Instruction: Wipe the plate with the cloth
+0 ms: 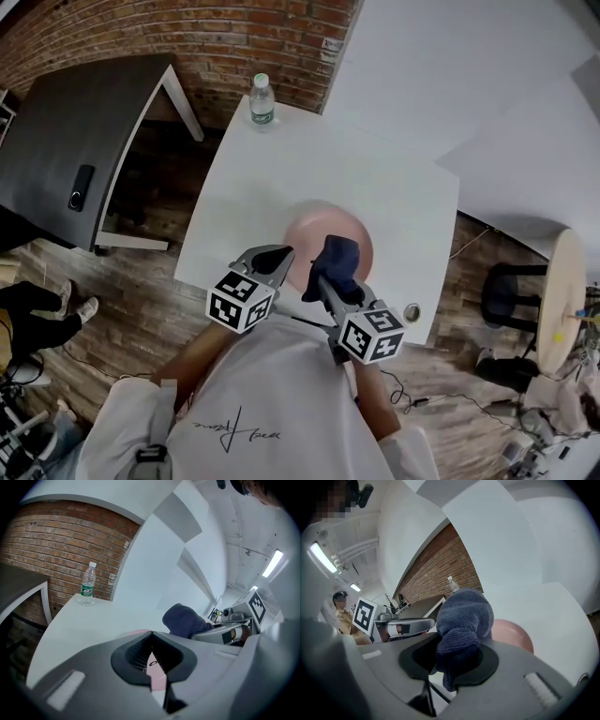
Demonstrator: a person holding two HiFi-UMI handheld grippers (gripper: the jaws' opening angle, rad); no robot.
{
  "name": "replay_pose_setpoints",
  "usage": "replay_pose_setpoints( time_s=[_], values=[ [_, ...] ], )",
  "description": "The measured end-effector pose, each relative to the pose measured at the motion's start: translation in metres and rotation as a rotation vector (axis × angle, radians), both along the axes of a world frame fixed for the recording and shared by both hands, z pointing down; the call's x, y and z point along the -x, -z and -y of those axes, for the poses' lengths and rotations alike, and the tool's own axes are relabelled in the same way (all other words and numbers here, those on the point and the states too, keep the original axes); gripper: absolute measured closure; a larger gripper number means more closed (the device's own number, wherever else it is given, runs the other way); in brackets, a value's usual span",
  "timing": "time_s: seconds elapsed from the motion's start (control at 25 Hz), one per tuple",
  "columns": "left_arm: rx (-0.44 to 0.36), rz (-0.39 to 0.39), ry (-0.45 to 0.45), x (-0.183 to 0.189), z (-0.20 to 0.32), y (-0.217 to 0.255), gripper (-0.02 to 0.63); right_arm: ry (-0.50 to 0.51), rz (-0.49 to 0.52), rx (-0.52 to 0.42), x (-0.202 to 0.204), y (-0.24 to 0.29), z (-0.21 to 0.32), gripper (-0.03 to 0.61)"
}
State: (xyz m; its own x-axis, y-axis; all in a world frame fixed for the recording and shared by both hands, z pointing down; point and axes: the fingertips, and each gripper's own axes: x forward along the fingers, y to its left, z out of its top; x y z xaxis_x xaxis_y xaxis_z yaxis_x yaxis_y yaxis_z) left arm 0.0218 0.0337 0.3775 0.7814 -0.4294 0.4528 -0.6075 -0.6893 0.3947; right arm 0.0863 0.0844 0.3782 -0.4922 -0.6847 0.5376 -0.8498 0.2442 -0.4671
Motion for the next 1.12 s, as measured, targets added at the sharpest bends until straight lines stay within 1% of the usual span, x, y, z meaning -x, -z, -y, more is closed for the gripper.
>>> replay_pose_setpoints(
  time_s=[0.32,0.44,0.56,0.6,0.8,0.92,1.04,1.12],
  values=[
    [0.058,0.038,0.03,0.013,0.013,-0.026,0.598,0.023,0.002,0.045,-0.004,-0.02,0.013,0.48],
    [0.085,0.046,0.038,0.012,0.018,-0.039,0.598,0.005,-0.017,0.076,-0.017,-0.032,0.012,0.479],
    [0.093,0.074,0.036,0.012,0.027,-0.05,0.598,-0.017,-0.031,0.098,-0.027,-0.041,0.014,0.479],
    [0.096,0.079,0.039,0.013,0.031,-0.054,0.585,-0.022,-0.03,0.106,-0.029,-0.044,0.015,0.479],
    [0.121,0.077,0.088,0.02,0.042,-0.067,0.582,-0.06,0.019,0.143,-0.032,-0.053,0.022,0.479],
    [0.151,0.086,0.072,0.014,0.047,-0.079,0.562,-0.071,0.009,0.166,-0.04,-0.061,0.028,0.479],
    [0.162,0.117,0.061,0.011,0.051,-0.092,0.56,-0.073,0.059,0.194,-0.04,-0.065,0.036,0.478],
    [0.178,0.126,0.062,0.012,0.053,-0.1,0.558,-0.068,0.066,0.21,-0.038,-0.069,0.039,0.479]
  ],
)
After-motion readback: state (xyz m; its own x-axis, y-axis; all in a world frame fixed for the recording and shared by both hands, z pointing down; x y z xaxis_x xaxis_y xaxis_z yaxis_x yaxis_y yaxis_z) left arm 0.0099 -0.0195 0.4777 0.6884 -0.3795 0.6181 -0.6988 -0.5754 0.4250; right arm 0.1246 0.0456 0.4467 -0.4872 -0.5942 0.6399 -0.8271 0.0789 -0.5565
